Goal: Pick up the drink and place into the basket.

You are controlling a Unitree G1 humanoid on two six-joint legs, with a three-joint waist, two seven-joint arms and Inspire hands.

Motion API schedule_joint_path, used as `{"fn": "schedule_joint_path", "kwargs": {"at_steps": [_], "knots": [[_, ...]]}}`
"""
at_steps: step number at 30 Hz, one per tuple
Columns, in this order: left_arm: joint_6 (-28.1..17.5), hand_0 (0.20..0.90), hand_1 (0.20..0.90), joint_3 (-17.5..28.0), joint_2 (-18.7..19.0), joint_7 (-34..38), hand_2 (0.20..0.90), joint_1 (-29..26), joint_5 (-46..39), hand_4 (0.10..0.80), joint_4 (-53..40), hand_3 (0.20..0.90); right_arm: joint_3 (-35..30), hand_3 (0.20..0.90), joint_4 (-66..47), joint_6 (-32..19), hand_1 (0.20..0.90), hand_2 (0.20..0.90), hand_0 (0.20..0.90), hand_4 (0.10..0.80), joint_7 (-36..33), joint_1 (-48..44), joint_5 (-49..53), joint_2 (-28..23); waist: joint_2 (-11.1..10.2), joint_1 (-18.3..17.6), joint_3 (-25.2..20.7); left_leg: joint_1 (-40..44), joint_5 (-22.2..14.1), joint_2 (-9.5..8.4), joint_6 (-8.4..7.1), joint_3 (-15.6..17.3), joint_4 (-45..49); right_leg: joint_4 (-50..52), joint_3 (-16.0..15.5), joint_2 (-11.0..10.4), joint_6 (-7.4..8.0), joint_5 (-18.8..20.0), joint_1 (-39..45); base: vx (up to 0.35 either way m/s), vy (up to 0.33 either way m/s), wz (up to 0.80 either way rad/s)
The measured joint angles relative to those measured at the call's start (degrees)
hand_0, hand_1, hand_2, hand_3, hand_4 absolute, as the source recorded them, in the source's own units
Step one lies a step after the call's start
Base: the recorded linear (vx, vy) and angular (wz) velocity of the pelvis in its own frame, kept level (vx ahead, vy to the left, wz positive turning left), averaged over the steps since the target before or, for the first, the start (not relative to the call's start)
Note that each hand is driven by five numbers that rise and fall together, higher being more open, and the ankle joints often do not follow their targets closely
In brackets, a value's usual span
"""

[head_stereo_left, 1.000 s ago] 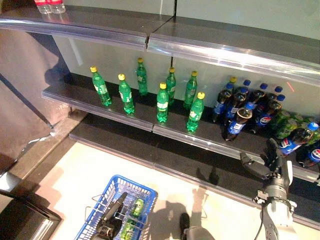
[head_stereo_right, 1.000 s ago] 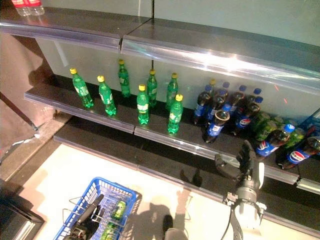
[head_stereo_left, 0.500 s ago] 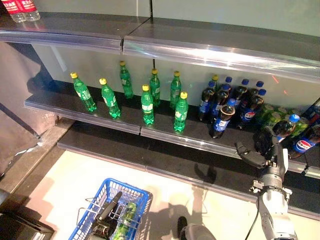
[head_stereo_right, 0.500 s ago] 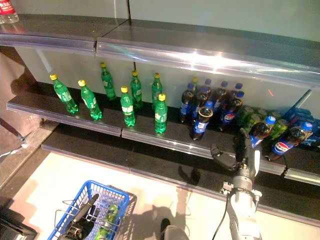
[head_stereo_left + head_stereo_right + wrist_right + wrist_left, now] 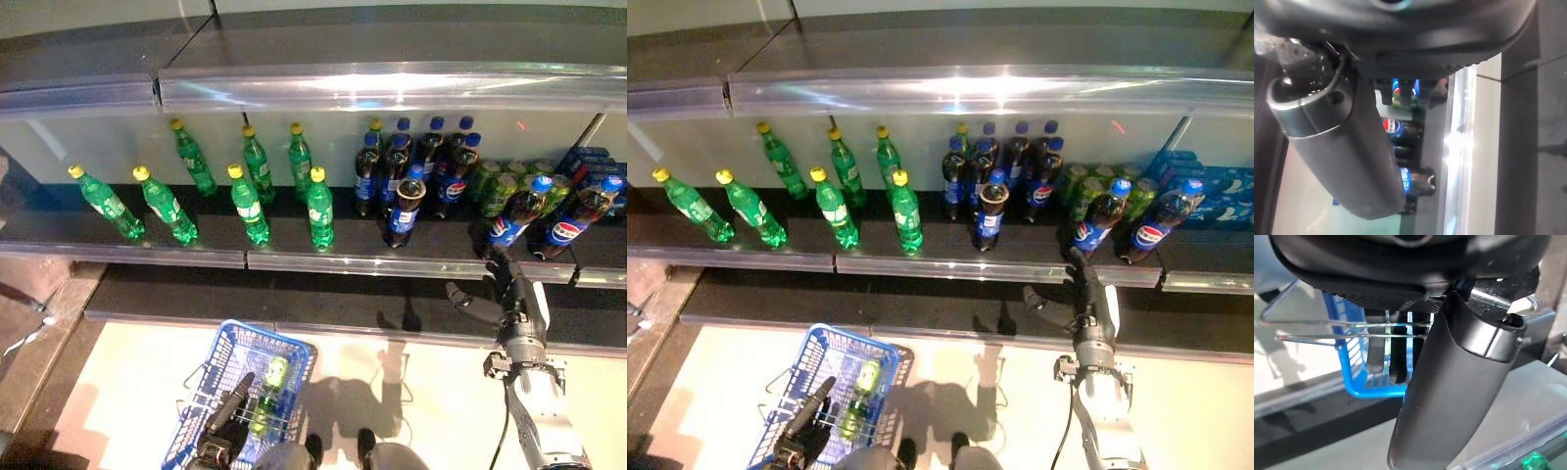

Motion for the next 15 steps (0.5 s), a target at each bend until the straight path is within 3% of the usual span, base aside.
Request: {"fn": "schedule_joint_path", "kwargs": {"at_steps": [1,2,3,5,8,10,13,15], "knots": [[0.00,0.300,0.300,0.00,-0.01,-0.01,0.300,-0.13,-0.01,0.100,0.03,0.200,-0.09,0.900,0.00,-0.02,0.900,0.900,0.900,0.800,0.09,0.05,0.01,-0.11,0.49,-0.06,-0.11,0.14,0.01,0.56,0.01,-0.02,-0.59,0.25,0.04,0.46,0.24,-0.28,0.03,0.109,0.236,-0.12],[0.00,0.300,0.300,0.18,0.10,-0.02,0.300,-0.57,-0.05,0.100,0.44,0.200,-0.26,0.900,0.26,-0.08,0.900,0.900,0.900,0.800,0.19,0.08,0.02,0.05,0.82,0.26,0.25,1.03,3.26,1.05,1.21,0.56,-0.86,2.52,0.57,0.54,1.50,-1.64,-0.08,0.083,0.198,-0.13],[0.00,0.300,0.300,0.23,0.24,-0.02,0.300,-0.56,-0.06,0.100,0.65,0.200,-0.13,0.900,0.35,-0.12,0.900,0.900,0.900,0.800,0.23,0.28,-0.01,0.17,0.41,0.23,0.12,1.44,3.14,0.65,1.37,0.93,-0.97,3.47,0.57,0.06,1.91,-2.41,-0.32,0.072,0.210,-0.17],[0.01,0.300,0.300,0.30,0.63,-0.02,0.300,-0.31,-0.03,0.100,0.78,0.200,0.17,0.900,0.39,-0.42,0.900,0.900,0.900,0.800,0.39,0.34,-0.02,0.17,-0.48,0.18,-0.05,1.97,2.75,-1.14,3.14,2.08,-1.20,8.26,0.04,-2.30,3.52,-4.28,-2.06,0.070,0.162,-0.15],[0.30,0.300,0.300,0.35,1.47,0.09,0.300,-0.41,0.39,0.100,0.85,0.200,0.46,0.900,0.40,-0.56,0.900,0.900,0.900,0.800,0.38,0.39,-0.08,0.37,-0.59,0.21,0.21,2.34,2.58,-1.80,4.64,2.73,-1.09,15.59,-0.10,-3.40,3.93,-4.51,-5.67,0.069,0.048,-0.07],[0.30,0.300,0.300,0.30,2.56,0.35,0.300,-0.46,0.43,0.100,0.81,0.200,0.46,0.900,0.40,-0.59,0.900,0.900,0.900,0.800,0.34,0.04,-0.07,0.35,-1.08,0.66,0.50,2.79,2.31,-1.64,5.01,2.73,-1.18,15.67,-1.66,-5.30,4.12,-4.83,-6.58,0.079,-0.083,-0.07],[0.03,0.300,0.300,0.33,3.93,0.45,0.300,-0.72,0.30,0.100,0.79,0.200,0.46,0.900,0.41,-0.79,0.900,0.900,0.900,0.800,0.25,-0.63,-0.05,0.35,-1.88,1.30,0.94,2.44,2.54,-1.33,4.66,2.64,-1.76,9.56,-1.40,-5.87,4.71,-4.49,-7.44,0.025,-0.121,-0.07],[-0.55,0.300,0.300,0.13,4.92,0.45,0.300,-0.82,0.03,0.100,0.80,0.200,0.71,0.900,0.46,-1.31,0.900,0.900,0.900,0.800,-0.14,-1.16,0.03,0.33,-2.56,1.25,1.37,1.52,2.38,-1.23,4.61,2.17,-2.17,6.81,-1.23,-5.44,6.63,-2.52,-10.51,0.081,-0.190,0.07]]}}
